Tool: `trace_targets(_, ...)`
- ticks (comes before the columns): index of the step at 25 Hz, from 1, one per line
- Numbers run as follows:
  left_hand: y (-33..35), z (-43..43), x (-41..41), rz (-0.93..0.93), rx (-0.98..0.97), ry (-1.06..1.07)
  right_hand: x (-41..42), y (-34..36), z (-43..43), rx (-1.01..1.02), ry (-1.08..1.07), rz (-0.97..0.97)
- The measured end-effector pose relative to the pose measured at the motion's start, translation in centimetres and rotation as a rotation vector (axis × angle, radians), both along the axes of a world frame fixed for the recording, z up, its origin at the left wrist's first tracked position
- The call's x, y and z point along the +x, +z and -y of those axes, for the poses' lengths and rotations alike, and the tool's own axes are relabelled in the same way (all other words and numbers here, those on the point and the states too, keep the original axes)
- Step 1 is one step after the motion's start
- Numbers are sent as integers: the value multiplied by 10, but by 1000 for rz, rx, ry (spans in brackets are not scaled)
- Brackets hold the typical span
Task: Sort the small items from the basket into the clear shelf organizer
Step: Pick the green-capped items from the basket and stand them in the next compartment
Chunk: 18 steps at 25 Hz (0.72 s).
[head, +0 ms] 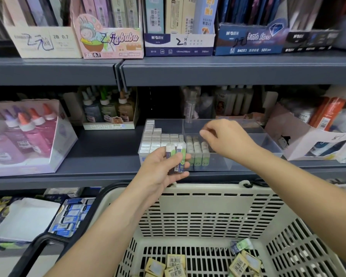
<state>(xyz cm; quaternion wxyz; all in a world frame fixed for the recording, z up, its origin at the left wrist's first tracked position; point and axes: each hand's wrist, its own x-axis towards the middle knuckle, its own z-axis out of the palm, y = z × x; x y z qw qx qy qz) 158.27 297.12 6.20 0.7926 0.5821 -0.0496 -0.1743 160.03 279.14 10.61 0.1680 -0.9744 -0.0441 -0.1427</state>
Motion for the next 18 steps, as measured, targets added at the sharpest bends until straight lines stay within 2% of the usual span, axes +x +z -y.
trace_targets(1,0,0,0,3,-3,-9,-6,5,-4,83,65,22)
trace_targets(3,1,0,-2,0,-12,-31,-17,10,-15,252,215,-111)
trace_targets(5,2,0,-4,-5,-29,-57,-22,9,-22,312,266,-223)
trace_targets(7,2,1,-6,6,-38,-66,-25,11,-21,396,252,-251)
trace_targets(10,2,2,-6,49,20,-8,-23,22,-6,646,214,-274)
trace_targets(12,3,0,-4,80,98,45,-14,30,9,730,131,-173)
trace_targets(13,4,0,-3,88,123,61,-7,33,17,683,65,-97)
trace_targets(15,4,0,-1,100,153,72,5,32,28,456,-57,20)
trace_targets(17,2,0,-1,124,177,72,14,23,31,298,-94,23)
trace_targets(18,1,0,-1,146,188,68,17,16,29,302,-86,-9)
